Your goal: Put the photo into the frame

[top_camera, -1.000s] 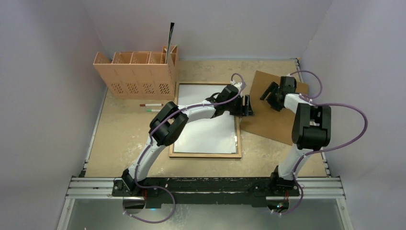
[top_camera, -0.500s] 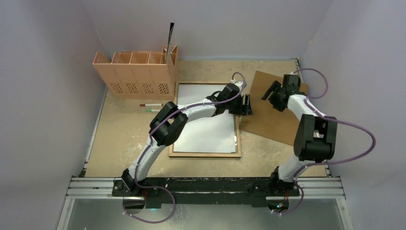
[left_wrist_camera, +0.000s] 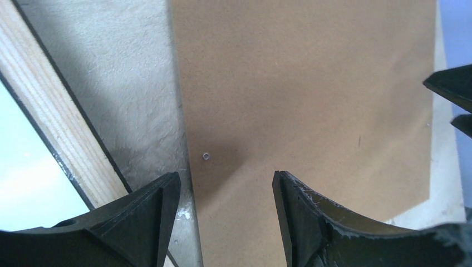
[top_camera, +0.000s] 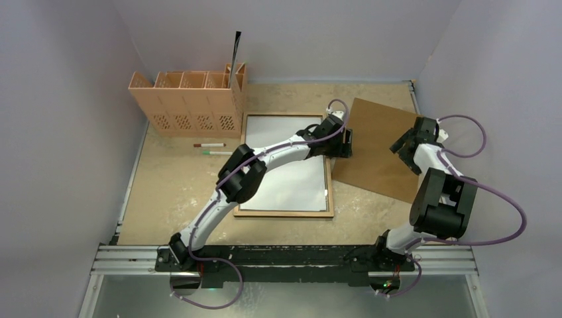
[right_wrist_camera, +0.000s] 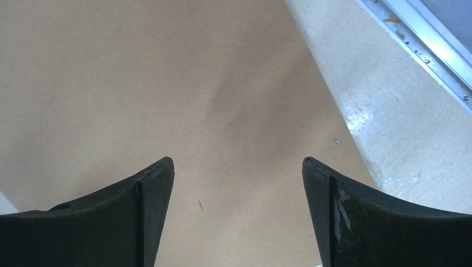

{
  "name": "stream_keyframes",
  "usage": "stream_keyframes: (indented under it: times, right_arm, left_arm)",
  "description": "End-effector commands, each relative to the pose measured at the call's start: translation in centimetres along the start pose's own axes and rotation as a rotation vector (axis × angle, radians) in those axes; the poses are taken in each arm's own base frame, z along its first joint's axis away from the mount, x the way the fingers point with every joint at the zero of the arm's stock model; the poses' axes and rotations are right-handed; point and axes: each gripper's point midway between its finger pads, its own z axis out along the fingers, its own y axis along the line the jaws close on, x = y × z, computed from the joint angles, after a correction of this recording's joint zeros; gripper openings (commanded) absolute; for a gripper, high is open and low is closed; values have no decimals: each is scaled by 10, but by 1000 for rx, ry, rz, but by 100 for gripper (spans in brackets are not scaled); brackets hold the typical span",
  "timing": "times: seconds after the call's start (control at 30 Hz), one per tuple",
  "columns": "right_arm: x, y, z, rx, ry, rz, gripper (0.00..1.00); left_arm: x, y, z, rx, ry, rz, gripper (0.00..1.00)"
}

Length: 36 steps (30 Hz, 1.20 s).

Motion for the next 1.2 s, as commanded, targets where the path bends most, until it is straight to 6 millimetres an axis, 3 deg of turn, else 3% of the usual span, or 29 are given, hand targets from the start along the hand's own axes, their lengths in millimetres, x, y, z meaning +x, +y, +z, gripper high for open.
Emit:
stream_keyframes:
  times: [0.0, 0.2, 0.43, 0.6, 0.73, 0.83, 0.97, 1.17]
  right_arm:
    - [-2, -20, 1, 93, -33, 34, 89]
    - [21, -42, 8, 148, 27, 71, 92]
    - [39, -68, 11, 192, 53, 98, 93]
    - [28, -73, -2, 180, 42, 156, 93]
    - [15, -84, -12, 202, 9, 190, 93]
    - [17, -90, -9, 204, 3, 216, 93]
    - [37, -98, 6, 158, 65, 286, 93]
    - [71, -93, 20, 69, 180, 326, 91]
  left_arm:
    - [40, 69, 8, -302, 83, -2, 66]
    - [37, 59, 9, -274, 80, -17, 70]
    - [61, 64, 18, -284, 134, -52, 70]
    - [76, 71, 22, -327, 143, -58, 70]
    - [77, 70, 21, -340, 130, -42, 70]
    - [76, 68, 20, -332, 125, -42, 70]
    - [72, 63, 17, -316, 117, -33, 70]
    - [77, 59, 16, -292, 138, -32, 70]
